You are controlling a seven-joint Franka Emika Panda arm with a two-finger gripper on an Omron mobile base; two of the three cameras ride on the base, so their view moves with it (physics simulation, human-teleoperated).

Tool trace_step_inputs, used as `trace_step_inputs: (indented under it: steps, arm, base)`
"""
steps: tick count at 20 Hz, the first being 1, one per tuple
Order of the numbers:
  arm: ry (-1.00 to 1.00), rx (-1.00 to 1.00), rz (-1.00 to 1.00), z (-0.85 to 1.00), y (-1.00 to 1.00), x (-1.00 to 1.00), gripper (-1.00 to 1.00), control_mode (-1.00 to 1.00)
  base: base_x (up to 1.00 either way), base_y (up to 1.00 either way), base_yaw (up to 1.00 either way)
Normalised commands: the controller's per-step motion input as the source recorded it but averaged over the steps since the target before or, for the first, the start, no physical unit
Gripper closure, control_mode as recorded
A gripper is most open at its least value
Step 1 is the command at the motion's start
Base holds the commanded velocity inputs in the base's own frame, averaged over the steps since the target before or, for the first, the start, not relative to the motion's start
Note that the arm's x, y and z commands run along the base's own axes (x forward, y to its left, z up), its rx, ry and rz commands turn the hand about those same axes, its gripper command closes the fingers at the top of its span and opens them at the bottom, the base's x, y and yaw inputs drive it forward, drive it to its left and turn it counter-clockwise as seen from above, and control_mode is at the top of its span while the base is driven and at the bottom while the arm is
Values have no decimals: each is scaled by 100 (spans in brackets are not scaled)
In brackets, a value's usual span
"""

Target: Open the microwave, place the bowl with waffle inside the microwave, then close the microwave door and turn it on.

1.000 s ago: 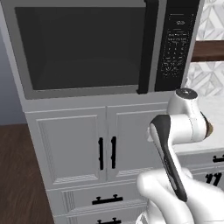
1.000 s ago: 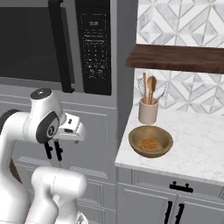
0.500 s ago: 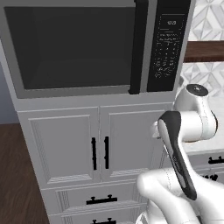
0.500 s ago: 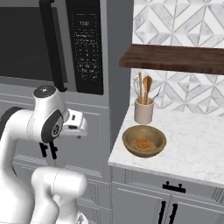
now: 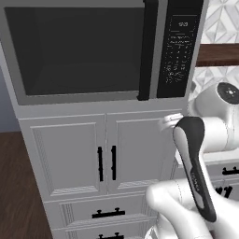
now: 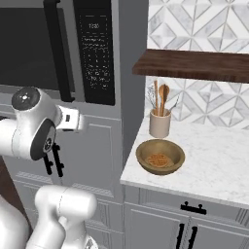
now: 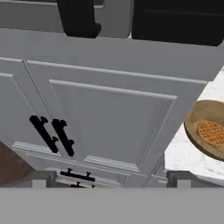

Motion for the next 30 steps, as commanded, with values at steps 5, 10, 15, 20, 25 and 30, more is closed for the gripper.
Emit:
trace_step_inputs:
  steps: [5,10,15,20,25,30]
  arm:
    - [-12,0,-8,76,42,0,-100,-100]
    - [-8,0,-11,65,44,0,-100,-100]
    - [-9,0,-12,68,39,0,-100,-100]
    - [-7,8,-14,59,4,9,-100,-100]
    - [-3,10,-5,13,-28,31,-100,-100]
    - [0,-5,-3,-11,1,36,-100,-100]
  base:
    - [0,0,0]
    - [0,0,0]
    - [0,0,0]
    - [0,0,0]
    - [0,0,0]
    - [0,0,0]
